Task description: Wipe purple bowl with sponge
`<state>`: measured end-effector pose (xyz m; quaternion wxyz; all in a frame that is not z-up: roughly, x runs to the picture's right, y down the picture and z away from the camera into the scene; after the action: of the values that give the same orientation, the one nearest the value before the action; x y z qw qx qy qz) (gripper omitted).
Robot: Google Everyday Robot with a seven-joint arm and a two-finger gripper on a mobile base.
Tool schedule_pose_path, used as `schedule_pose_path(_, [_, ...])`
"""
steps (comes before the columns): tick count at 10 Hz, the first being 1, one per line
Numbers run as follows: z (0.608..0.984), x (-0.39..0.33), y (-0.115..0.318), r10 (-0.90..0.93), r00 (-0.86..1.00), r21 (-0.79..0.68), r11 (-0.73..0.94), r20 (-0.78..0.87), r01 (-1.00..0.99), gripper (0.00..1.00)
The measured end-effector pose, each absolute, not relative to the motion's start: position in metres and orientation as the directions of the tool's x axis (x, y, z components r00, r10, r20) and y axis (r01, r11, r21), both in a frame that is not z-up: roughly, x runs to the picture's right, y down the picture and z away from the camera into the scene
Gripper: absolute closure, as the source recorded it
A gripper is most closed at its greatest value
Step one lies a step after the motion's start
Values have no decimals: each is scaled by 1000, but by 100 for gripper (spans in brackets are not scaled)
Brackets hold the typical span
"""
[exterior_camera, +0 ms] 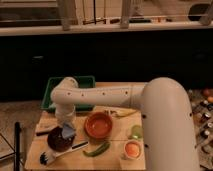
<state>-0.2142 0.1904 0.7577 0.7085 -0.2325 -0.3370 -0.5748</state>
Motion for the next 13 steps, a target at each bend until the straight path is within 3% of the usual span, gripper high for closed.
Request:
schedule_pose_path(7, [740,-267,180,-689,-74,196,100,721,976,100])
schedule_pose_path(13, [709,-295,233,-580,-302,331,-59,757,942,100])
